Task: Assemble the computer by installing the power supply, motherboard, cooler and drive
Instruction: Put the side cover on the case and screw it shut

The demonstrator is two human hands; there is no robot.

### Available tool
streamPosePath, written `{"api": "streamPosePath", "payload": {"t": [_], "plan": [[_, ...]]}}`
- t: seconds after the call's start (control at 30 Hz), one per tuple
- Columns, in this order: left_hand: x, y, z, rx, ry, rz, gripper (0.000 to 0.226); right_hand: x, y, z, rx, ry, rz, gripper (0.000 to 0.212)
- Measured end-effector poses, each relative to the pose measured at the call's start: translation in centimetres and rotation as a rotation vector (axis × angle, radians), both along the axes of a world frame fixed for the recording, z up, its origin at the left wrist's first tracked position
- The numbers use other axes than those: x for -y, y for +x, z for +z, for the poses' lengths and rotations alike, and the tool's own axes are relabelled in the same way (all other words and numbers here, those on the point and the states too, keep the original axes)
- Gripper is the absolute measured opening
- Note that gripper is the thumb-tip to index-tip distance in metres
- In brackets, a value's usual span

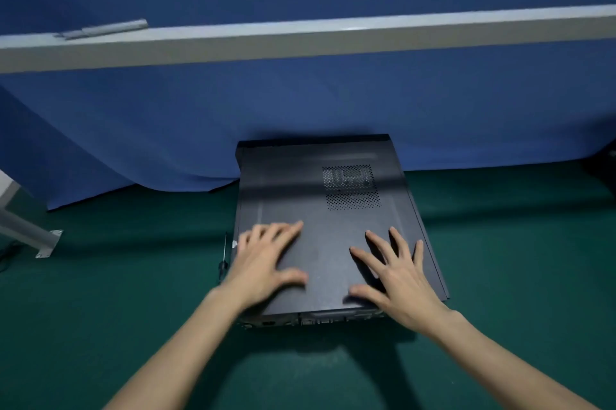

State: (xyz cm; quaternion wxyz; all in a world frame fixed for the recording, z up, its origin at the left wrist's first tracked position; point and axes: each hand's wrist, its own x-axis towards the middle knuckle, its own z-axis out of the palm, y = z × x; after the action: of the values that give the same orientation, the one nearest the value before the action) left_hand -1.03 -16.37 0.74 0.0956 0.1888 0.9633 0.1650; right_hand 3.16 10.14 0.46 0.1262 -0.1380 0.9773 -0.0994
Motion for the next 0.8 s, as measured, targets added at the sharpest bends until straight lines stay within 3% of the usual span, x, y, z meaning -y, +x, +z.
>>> {"api": "streamPosePath", "payload": {"t": [0.17,0.33,0.53,0.8], "plan": [[-0.1,-6.8,-1.2,-0.196,-0.039,0.128,0.051,2.2,-1.2,-0.8,-0.285,-0.037,-0.109,0.043],[-0.6,-12.5,-2.6,-0.338,-0.104,0.137,0.039,2.7,-1.8,-1.9,-0.383,-0.053,-0.181,0.027],[-1.3,-20.2,-2.9,-0.129,-0.107,0.264,0.047,2.6,-3.0,-2.0,-0.466,-0.093,-0.185,0.018],[-1.0,-24.9,-1.8,0.063,-0.333,0.256,0.055,3.1,-3.7,-1.9,-0.486,-0.073,-0.224,0.018]]}}
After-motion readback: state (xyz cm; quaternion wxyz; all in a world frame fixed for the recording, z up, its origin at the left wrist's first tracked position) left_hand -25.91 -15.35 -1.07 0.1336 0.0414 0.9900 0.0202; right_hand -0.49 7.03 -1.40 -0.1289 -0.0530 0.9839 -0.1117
